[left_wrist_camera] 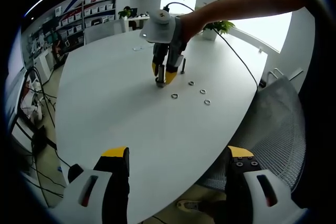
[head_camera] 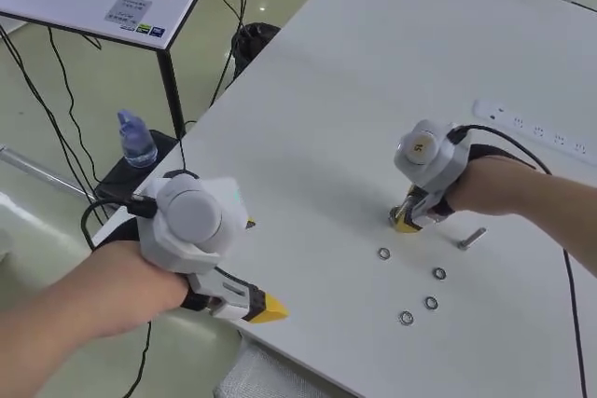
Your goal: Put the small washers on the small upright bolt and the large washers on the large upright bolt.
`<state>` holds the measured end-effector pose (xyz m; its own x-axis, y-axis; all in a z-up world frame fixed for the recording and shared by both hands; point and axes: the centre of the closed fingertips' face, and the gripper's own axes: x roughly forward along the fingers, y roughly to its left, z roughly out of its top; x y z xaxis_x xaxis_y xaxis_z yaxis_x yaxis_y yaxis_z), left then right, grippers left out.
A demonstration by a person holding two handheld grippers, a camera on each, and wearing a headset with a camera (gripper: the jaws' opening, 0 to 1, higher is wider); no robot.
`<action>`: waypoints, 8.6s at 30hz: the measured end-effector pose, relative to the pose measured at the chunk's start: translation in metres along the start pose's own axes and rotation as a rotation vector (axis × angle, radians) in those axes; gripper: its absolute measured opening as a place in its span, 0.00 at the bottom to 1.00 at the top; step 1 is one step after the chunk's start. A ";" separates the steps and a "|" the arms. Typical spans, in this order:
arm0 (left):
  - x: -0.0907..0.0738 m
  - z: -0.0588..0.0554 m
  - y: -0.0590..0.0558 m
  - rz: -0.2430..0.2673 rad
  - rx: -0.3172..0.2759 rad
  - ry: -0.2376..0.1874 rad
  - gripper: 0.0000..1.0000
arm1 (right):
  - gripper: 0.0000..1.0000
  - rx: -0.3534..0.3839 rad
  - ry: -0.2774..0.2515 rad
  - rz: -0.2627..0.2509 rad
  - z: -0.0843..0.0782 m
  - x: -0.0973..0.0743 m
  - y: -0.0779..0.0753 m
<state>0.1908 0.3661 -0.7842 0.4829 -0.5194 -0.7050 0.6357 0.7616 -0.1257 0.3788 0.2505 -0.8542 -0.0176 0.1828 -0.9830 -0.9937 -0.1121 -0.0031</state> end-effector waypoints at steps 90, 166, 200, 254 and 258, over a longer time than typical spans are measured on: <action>-0.004 0.016 -0.016 0.015 0.048 -0.081 0.95 | 0.36 0.053 -0.171 0.006 0.004 -0.008 0.060; -0.007 -0.005 -0.013 -0.022 0.026 -0.012 0.78 | 0.15 -0.085 -0.081 0.001 -0.001 0.024 0.055; -0.008 -0.005 -0.017 -0.017 0.028 -0.005 0.76 | 0.13 0.072 -0.068 0.001 -0.010 0.005 0.057; 0.017 0.027 -0.012 0.024 0.010 -0.059 0.94 | 0.13 0.272 -0.116 -0.120 -0.107 -0.072 -0.016; 0.019 0.028 -0.011 0.021 0.008 -0.064 0.97 | 0.13 0.274 -0.119 -0.117 -0.101 -0.069 -0.013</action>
<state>0.2094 0.3371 -0.7765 0.5334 -0.5272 -0.6615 0.6295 0.7698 -0.1059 0.4046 0.1407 -0.8045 0.1019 0.2940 -0.9504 -0.9824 0.1803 -0.0496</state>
